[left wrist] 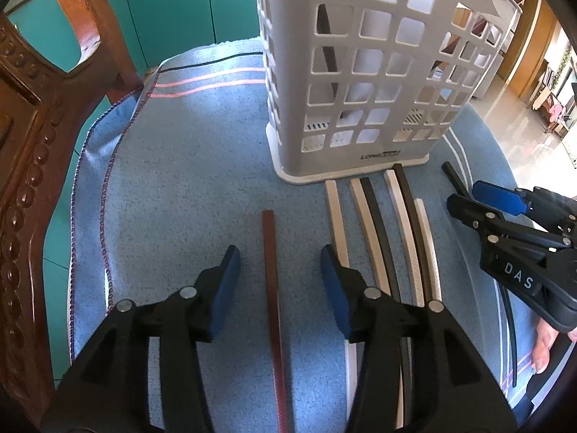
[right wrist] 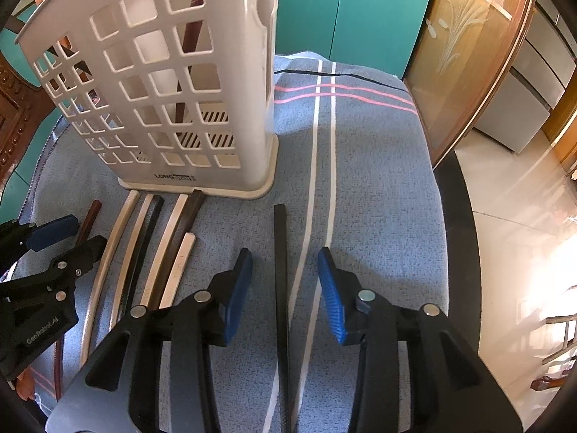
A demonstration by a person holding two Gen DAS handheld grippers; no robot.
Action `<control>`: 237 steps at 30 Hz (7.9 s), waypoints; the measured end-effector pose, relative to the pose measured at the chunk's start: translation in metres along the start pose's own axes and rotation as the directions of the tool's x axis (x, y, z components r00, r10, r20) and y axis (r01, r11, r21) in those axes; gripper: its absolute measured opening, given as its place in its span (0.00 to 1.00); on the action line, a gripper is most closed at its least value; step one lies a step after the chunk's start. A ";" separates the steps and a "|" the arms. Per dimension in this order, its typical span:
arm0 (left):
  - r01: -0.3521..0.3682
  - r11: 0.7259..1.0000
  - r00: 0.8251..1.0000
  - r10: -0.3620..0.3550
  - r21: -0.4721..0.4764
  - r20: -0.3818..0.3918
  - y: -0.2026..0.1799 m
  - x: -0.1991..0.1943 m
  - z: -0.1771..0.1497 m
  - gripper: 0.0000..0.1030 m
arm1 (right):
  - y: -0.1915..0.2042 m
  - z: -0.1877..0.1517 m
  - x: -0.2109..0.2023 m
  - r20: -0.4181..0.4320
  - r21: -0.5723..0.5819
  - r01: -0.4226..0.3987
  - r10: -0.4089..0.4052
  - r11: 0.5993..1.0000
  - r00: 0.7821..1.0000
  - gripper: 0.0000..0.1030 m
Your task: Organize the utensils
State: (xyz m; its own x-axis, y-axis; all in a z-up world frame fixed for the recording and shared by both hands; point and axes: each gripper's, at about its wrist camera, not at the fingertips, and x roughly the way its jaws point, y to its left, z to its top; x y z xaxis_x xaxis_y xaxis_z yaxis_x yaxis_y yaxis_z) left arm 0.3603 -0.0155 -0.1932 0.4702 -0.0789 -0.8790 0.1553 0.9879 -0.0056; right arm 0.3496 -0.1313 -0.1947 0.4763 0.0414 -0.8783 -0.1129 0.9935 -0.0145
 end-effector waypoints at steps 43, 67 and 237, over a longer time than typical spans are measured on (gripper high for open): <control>-0.005 1.000 1.000 0.005 -0.006 0.000 0.007 0.002 0.001 0.59 | 0.000 0.001 -0.001 0.003 0.004 -0.011 0.011 1.000 1.000 0.39; 0.068 0.998 0.979 -0.070 0.019 0.190 0.000 -0.093 0.000 0.07 | -0.011 0.012 -0.088 0.205 0.020 -0.204 0.196 0.979 0.959 0.07; 0.059 0.995 0.995 -0.052 0.076 -0.088 -0.006 -0.003 -0.016 0.42 | 0.015 -0.020 -0.013 -0.019 -0.136 -0.138 0.137 0.981 0.990 0.30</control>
State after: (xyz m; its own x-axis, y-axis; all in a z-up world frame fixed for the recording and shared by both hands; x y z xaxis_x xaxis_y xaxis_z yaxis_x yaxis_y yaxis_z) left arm 0.3441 -0.0189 -0.1986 0.3836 -0.1180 -0.9160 0.2478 0.9686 -0.0210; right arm 0.3243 -0.1190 -0.1926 0.4398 0.1746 -0.8810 -0.2949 0.9546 0.0420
